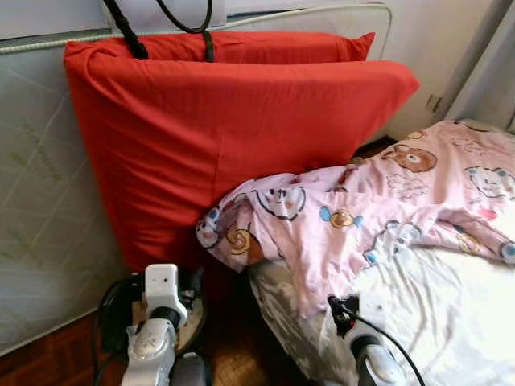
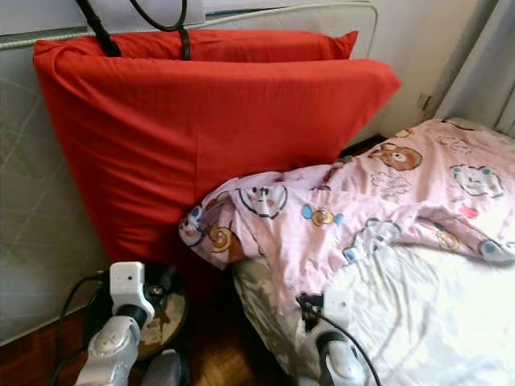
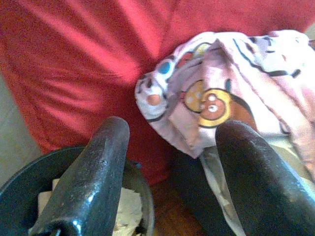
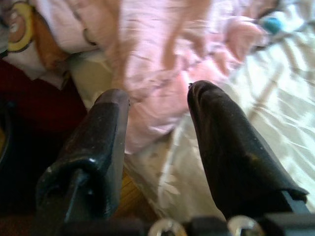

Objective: Clean up the room

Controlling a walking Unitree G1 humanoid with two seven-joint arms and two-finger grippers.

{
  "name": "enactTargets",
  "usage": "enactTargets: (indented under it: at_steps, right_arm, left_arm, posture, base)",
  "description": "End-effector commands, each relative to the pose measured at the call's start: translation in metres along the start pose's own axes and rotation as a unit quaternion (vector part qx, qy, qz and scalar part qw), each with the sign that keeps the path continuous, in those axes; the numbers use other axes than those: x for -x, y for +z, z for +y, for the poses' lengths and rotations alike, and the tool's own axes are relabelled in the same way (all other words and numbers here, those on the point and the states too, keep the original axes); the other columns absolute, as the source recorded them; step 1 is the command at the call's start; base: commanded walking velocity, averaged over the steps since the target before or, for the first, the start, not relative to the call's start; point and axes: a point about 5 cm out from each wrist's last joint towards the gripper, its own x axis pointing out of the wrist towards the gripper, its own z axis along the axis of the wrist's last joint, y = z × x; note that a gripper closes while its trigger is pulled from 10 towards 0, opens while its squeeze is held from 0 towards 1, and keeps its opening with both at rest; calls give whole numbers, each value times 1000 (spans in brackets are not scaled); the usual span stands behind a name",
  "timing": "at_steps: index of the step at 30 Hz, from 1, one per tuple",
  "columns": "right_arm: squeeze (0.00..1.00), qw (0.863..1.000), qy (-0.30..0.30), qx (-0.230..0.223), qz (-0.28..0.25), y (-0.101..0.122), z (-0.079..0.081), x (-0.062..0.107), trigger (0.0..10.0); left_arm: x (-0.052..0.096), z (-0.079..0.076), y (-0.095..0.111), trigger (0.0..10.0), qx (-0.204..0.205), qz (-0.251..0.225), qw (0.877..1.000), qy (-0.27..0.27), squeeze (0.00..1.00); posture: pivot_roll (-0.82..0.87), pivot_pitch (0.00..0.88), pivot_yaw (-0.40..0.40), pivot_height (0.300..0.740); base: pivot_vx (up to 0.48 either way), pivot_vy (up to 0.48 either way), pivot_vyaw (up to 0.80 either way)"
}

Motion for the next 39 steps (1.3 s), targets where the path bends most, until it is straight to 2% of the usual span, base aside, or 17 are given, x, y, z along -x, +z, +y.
enactTargets:
  at_steps: [1,3,16,39]
  right_arm:
    - [0,1000,9,4,-9,4,5,-2,10000]
    - [0,1000,9,3,-9,4,5,-2,10000]
    - [0,1000,-5,-5,-13,7,2,-4,10000]
    - [0,1000,-10,-3,7,7,2,-7,10000]
  left_arm:
    - [1,3,-2,10000,0,7,1000,3,0]
    - [1,3,-1,10000,0,7,1000,2,0]
    - [0,1,-2,10000,-3,9,1000,-6,0]
    - [0,0,-2,10000,-5,10,1000,-8,0]
  posture:
    - [-7,19,-59,633]
    - [-7,19,-59,633]
    - [-8,7,-57,633]
    - [-7,21,-58,633]
  base:
    - [0,0,800]
    - [0,0,800]
    - [0,0,0]
    - [286,0,0]
